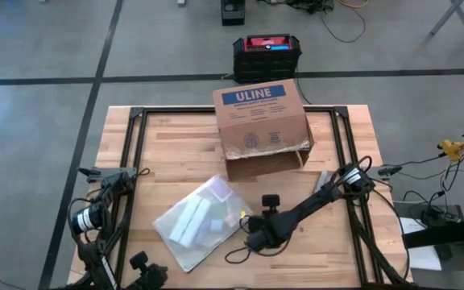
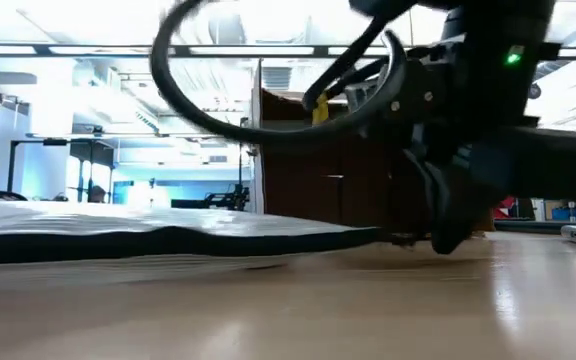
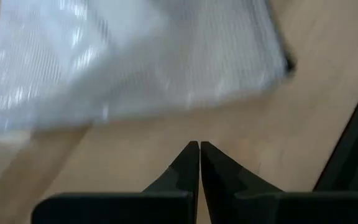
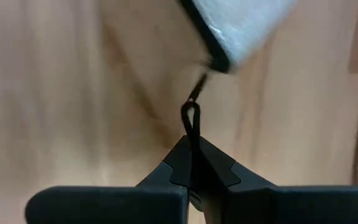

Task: Unpack boxes
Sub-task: Close the white zip bag, then break down cardboard box until it is fully flat

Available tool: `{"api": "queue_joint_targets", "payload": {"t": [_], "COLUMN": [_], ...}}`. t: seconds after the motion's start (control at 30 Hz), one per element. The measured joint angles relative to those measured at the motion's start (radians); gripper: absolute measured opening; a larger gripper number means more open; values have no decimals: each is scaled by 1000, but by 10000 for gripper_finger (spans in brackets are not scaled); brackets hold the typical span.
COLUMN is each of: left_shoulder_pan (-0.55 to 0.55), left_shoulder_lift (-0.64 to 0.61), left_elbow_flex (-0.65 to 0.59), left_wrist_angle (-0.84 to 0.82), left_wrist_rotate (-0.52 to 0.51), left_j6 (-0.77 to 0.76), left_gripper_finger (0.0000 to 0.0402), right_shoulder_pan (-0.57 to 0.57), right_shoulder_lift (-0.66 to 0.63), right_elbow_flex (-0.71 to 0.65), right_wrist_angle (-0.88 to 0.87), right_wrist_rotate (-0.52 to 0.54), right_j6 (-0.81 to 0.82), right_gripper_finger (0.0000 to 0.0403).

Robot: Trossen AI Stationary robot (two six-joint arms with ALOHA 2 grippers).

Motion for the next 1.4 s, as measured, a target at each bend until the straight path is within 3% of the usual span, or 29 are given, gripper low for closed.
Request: {"api": "queue_joint_targets", "payload": {"t": [0.3,0.4,0.6,0.8,0.9,1.1,1.2,1.4], "left_shoulder_pan": [17,28,45,100,151,264,310,377], "left_shoulder_lift": [-3,-6,-6,-5,4,10,10,10], "left_elbow_flex": [48,102,163,147,138,109,88,33], "left_wrist_angle": [12,14,67,262,406,584,584,553], "left_wrist_rotate": [-49,-176,-558,-724,-710,-457,-365,-288], "left_j6": [-2,23,93,175,316,564,573,571], "left_gripper_finger": [0,0,0,0,0,0,0,0], "right_shoulder_pan": [65,90,131,135,126,133,130,70], "right_shoulder_lift": [-6,-31,-106,-142,-159,-273,-352,-495], "right_elbow_flex": [21,36,43,40,31,-97,-205,-426], "right_wrist_angle": [-12,-52,-81,-161,-293,-385,-383,-422], "right_wrist_rotate": [2,-1,52,63,59,23,-22,-174], "right_j6": [13,-14,-36,91,156,48,-27,-107], "right_gripper_finger": [4,18,74,143,167,169,155,129]}}
